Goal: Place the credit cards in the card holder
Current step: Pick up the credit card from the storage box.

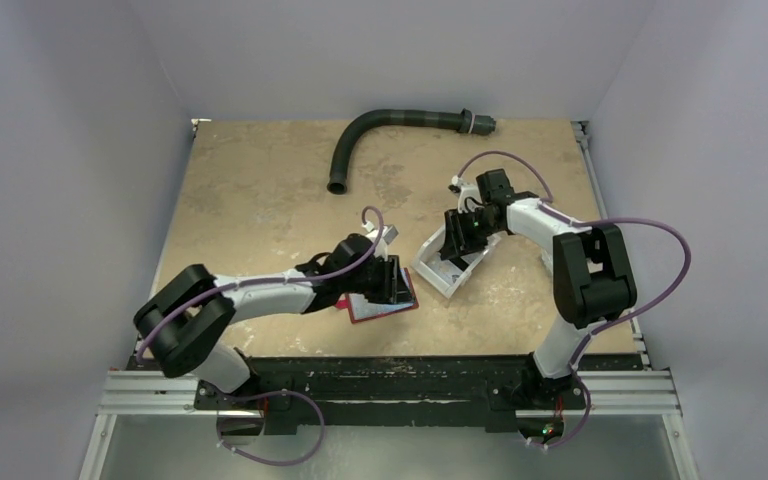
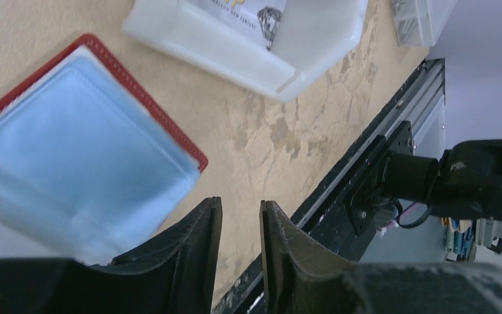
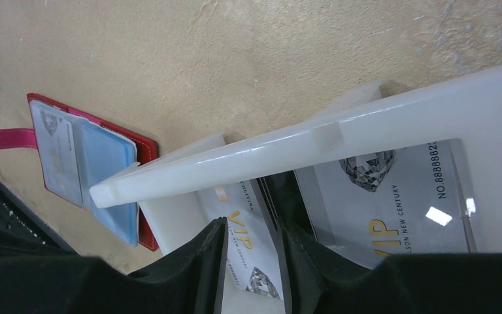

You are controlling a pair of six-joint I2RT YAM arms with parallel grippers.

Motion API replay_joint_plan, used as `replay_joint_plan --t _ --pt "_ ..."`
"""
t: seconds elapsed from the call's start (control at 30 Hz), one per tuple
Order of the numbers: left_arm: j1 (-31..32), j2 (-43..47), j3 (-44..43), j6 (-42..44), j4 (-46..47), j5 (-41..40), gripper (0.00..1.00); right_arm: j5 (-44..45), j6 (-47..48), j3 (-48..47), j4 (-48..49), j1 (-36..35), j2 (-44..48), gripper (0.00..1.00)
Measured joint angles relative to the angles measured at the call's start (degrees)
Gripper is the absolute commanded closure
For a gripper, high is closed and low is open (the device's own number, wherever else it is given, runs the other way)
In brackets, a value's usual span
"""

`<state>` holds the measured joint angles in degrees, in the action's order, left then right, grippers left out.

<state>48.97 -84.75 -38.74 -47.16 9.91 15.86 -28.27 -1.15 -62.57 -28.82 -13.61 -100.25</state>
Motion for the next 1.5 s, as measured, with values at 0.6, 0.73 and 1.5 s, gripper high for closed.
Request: replay_joint_plan --t 0.6,0.73,1.5 --pt "0.35 -21.0 -11.85 -1.97 7.3 -3.52 0.73 -2.54 -2.51 2.21 2.75 0.0 0.17 0.6" --pt "0.35 -23.08 -13.62 -2.01 7.39 -3.19 0.73 -3.87 -2.8 2.58 3.43 0.2 1.14 0.64" --pt "0.72 -23.91 -17.9 -1.55 3.28 -3.41 0.74 -10.19 -5.73 9.03 7.91 0.37 7.69 0.78"
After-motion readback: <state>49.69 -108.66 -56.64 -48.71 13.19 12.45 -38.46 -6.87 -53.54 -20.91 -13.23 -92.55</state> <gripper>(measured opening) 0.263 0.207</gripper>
